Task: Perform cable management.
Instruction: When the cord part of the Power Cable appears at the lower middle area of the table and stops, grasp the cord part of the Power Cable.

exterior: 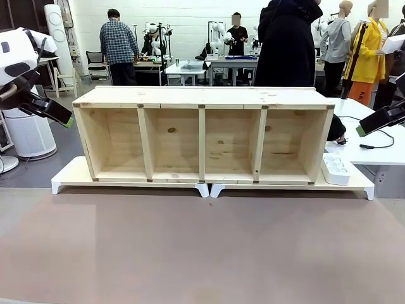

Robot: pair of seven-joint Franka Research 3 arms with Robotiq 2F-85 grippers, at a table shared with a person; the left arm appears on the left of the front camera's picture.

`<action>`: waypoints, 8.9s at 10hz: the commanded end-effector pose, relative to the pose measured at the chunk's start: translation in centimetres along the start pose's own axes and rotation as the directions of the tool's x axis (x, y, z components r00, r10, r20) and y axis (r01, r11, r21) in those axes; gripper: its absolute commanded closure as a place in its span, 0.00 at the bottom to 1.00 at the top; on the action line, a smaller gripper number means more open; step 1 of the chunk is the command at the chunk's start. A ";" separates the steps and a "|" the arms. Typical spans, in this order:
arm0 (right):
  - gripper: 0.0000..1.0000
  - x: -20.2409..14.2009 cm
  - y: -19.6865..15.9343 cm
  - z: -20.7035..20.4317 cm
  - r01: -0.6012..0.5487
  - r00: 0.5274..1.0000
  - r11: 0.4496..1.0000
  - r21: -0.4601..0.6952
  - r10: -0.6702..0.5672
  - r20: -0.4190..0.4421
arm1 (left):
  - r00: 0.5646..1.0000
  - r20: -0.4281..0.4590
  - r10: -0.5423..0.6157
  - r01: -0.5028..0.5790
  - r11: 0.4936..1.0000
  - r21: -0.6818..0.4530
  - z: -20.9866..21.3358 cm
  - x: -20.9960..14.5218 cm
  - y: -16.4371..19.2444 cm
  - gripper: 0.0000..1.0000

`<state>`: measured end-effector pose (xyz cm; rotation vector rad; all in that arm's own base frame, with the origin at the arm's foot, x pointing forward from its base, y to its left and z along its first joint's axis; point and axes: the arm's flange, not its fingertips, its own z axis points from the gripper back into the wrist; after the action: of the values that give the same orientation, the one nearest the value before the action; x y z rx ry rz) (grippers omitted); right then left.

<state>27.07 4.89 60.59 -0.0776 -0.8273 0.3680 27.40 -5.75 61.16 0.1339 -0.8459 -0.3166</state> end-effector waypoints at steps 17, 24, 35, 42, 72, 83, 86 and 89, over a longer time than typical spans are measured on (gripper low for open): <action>0.00 0.0 0.0 -0.3 0.001 1.000 1.000 0.000 -0.001 -0.003 | 1.000 0.011 0.000 0.000 1.000 0.003 -0.2 0.2 0.0 0.00; 0.00 0.0 0.0 -0.3 0.001 1.000 1.000 0.000 -0.001 -0.003 | 1.000 0.011 0.000 0.000 1.000 0.003 -0.2 0.2 0.0 0.00; 0.00 0.0 0.0 -0.3 0.001 1.000 1.000 0.000 -0.001 -0.003 | 1.000 0.011 0.000 0.000 1.000 0.003 -0.2 0.2 0.0 0.00; 0.00 0.0 0.0 -0.3 0.001 1.000 1.000 0.000 -0.001 -0.003 | 1.000 0.011 0.000 0.000 1.000 0.003 -0.2 0.2 0.0 0.00; 0.00 0.0 0.0 -0.3 0.001 1.000 1.000 0.000 -0.001 -0.003 | 1.000 0.011 0.000 0.000 1.000 0.003 -0.2 0.2 0.0 0.00; 0.00 0.0 0.0 -0.3 0.001 1.000 1.000 0.000 -0.001 -0.003 | 1.000 0.011 0.000 0.000 1.000 0.003 -0.2 0.2 0.0 0.00; 0.00 0.0 0.0 -0.3 0.001 1.000 1.000 0.000 -0.001 -0.003 | 1.000 0.011 0.000 0.000 1.000 0.003 -0.2 0.2 0.0 0.00; 0.00 4.4 4.6 -1.6 -0.078 0.997 0.996 0.042 0.079 -0.026 | 1.000 0.011 0.000 0.000 1.000 0.003 -0.2 0.2 0.0 0.00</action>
<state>27.65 7.63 60.74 -0.0910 -0.8127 0.4201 27.47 -5.77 61.11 0.1335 -0.8447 -0.3174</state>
